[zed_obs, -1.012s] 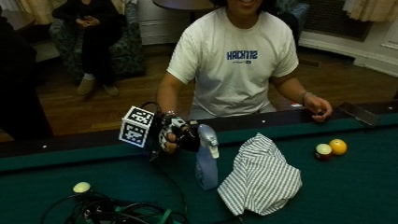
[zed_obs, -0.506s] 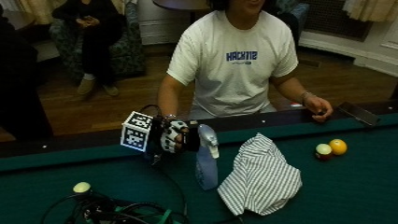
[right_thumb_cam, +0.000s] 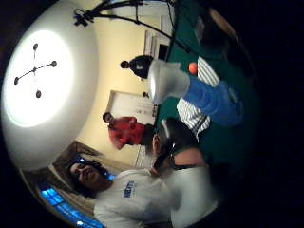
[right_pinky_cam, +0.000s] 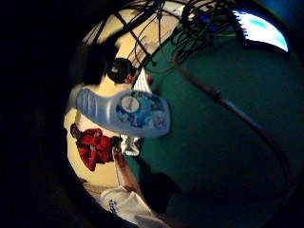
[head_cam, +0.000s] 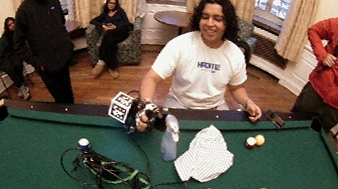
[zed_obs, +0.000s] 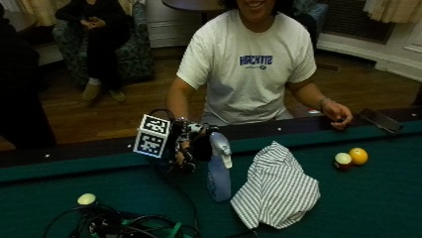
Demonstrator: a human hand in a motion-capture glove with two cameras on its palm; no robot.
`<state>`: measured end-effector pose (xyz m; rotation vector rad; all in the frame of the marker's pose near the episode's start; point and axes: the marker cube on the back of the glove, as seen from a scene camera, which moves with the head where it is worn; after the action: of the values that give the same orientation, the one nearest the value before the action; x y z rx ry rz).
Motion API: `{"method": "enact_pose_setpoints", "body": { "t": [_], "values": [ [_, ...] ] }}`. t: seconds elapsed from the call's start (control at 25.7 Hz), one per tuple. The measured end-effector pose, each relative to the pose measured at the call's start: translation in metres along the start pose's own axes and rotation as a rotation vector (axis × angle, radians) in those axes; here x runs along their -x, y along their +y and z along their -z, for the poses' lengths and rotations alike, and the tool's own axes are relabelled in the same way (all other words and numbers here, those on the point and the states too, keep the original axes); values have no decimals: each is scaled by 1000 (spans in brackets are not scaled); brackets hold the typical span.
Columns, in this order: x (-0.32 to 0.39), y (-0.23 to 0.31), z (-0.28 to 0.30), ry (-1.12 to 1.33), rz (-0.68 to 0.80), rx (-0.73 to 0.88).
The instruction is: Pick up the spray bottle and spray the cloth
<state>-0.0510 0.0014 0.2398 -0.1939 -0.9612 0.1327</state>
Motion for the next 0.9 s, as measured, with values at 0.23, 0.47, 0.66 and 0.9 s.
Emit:
{"method": "enact_pose_setpoints", "body": {
  "t": [0.23, 0.47, 0.66, 0.9],
  "values": [
    [6, -9, -28, -24, 28, -6],
    [9, -29, -49, -57, -1, -100],
    [9, -44, -64, -56, -37, -239],
    [9, -65, -70, -21, -12, -316]
  ]
}}
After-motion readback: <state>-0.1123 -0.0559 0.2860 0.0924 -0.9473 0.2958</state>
